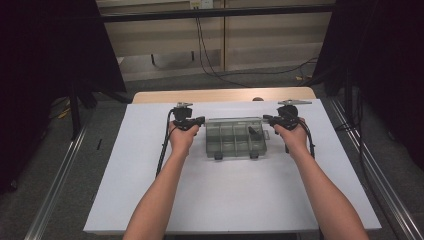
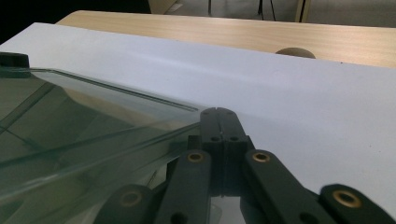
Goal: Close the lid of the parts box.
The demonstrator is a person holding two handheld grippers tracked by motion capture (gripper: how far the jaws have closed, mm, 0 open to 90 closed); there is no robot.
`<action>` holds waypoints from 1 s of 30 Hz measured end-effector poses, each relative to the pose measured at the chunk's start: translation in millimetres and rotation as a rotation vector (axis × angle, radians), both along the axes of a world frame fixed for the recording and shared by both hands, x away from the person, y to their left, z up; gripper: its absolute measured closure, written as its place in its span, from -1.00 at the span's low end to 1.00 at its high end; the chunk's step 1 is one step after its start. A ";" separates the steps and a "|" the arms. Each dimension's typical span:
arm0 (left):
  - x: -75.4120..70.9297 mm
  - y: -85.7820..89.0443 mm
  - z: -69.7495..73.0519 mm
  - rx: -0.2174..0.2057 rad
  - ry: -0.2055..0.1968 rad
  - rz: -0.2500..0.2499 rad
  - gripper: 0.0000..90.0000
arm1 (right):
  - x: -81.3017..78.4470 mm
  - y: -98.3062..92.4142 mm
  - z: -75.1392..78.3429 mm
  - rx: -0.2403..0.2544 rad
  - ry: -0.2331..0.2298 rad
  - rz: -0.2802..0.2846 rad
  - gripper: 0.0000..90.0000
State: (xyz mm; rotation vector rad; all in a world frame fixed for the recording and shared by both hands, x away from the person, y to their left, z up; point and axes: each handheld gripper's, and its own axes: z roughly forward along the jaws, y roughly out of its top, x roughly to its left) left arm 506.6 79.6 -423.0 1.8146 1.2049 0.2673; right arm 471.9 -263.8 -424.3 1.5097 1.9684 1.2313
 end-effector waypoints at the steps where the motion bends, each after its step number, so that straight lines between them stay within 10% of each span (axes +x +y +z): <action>1: -0.3 -0.3 -0.5 -0.005 -0.003 0.004 1.00 | -0.5 -0.2 -0.5 0.003 0.002 -0.002 1.00; 30: -5.6 1.2 -5.1 -0.005 0.000 -0.011 1.00 | -9.3 -1.2 -4.1 0.012 -0.009 0.007 1.00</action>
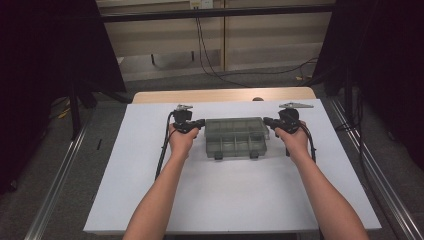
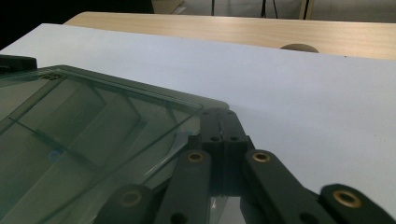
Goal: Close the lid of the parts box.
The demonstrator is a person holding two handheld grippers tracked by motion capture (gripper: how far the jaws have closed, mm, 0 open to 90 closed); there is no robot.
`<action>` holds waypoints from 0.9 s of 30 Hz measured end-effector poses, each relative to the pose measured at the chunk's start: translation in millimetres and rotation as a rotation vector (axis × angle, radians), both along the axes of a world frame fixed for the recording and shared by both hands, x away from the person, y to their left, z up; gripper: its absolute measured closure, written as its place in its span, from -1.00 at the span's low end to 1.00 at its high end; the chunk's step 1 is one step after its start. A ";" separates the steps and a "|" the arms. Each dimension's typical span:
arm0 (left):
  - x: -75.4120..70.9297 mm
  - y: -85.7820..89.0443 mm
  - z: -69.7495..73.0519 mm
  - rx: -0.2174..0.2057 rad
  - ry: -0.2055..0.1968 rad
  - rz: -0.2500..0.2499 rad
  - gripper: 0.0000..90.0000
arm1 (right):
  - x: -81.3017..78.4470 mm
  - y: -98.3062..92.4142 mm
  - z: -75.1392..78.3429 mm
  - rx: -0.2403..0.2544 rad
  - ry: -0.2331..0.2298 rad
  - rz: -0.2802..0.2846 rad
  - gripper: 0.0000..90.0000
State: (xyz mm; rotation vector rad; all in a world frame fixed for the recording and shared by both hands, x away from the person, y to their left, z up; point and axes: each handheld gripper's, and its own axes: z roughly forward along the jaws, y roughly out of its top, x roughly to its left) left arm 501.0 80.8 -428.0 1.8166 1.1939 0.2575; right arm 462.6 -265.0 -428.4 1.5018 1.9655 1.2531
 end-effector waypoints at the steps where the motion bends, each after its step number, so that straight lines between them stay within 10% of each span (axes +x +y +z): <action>1: -0.1 0.1 -0.1 -0.001 0.000 0.001 1.00 | -0.1 0.0 -0.1 0.002 -0.001 -0.001 1.00; 27: -1.7 -0.5 -1.6 0.008 -0.001 0.006 1.00 | -3.3 1.9 -2.2 -0.001 -0.001 -0.017 1.00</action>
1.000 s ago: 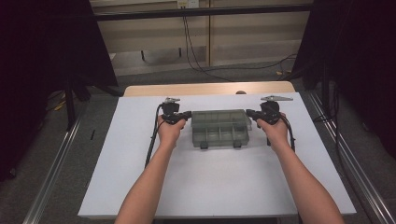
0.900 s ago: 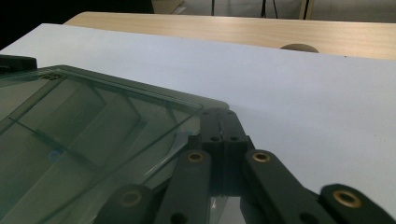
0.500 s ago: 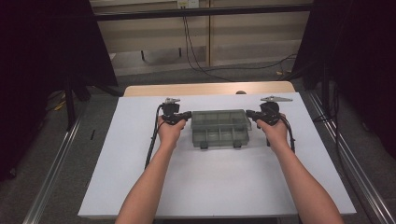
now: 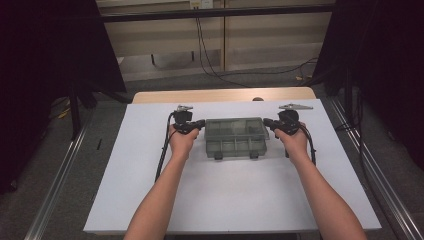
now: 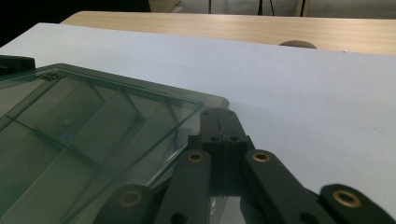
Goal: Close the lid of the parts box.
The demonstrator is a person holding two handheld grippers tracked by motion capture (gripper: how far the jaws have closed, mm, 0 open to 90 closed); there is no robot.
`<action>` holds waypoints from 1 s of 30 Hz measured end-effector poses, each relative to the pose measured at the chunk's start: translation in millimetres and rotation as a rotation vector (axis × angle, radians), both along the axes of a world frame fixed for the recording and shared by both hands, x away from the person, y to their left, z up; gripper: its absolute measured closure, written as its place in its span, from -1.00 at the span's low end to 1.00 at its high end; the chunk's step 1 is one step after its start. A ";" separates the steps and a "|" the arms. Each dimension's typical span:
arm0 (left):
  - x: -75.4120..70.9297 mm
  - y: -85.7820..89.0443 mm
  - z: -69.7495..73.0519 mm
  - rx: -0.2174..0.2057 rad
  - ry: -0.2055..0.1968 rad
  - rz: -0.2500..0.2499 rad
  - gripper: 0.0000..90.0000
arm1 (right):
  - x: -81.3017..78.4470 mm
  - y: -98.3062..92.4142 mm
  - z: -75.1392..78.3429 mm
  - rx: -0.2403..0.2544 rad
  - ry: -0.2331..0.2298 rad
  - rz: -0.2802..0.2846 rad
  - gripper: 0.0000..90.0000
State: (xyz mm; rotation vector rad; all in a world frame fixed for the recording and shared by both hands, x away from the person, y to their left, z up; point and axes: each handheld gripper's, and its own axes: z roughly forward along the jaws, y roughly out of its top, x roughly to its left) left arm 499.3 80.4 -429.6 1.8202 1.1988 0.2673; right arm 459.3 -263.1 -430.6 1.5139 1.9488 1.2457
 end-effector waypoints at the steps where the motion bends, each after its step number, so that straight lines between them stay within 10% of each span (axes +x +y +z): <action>1: -0.1 0.1 -0.1 0.001 0.000 0.000 1.00 | -0.3 0.3 -0.1 -0.001 0.000 -0.001 1.00; 30: -2.6 -1.6 -4.7 0.006 -0.010 0.009 1.00 | -4.7 0.7 -5.5 -0.007 -0.001 0.004 1.00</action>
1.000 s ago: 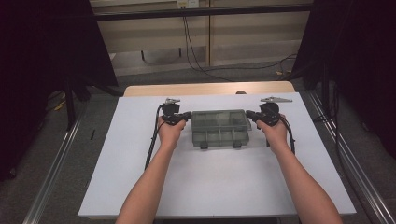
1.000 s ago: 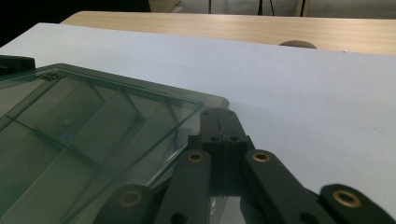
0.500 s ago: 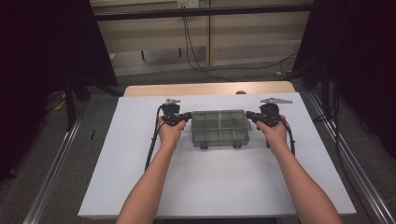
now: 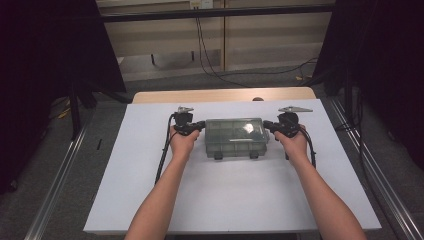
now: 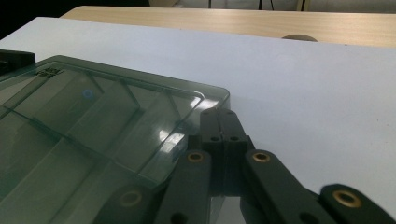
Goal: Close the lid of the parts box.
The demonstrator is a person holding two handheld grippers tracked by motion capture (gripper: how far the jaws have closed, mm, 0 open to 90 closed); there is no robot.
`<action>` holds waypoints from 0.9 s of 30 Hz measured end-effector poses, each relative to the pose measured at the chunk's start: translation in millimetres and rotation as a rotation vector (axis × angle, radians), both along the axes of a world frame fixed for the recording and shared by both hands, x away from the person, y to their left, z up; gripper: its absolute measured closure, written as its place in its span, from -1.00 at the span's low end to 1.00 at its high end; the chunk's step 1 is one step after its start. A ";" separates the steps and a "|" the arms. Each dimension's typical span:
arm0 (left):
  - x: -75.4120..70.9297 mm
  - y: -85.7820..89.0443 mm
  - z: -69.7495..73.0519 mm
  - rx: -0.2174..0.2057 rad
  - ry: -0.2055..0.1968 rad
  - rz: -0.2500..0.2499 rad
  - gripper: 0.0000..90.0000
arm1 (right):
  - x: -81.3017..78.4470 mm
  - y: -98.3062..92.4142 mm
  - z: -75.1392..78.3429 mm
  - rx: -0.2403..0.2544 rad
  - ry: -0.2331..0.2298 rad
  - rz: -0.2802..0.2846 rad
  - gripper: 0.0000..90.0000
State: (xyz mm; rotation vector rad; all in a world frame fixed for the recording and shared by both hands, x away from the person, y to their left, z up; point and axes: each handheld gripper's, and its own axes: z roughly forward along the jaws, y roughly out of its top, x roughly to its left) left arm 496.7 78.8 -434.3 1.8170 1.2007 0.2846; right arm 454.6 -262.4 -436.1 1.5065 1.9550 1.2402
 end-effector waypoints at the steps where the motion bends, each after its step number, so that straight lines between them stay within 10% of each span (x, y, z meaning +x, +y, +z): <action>1: -0.1 0.1 -0.1 -0.001 0.001 0.000 1.00 | -0.1 0.1 0.0 0.000 0.001 0.000 1.00; 27: -1.2 1.7 -3.7 0.001 -0.004 -0.014 0.99 | -1.9 1.4 -2.2 -0.045 0.001 0.020 1.00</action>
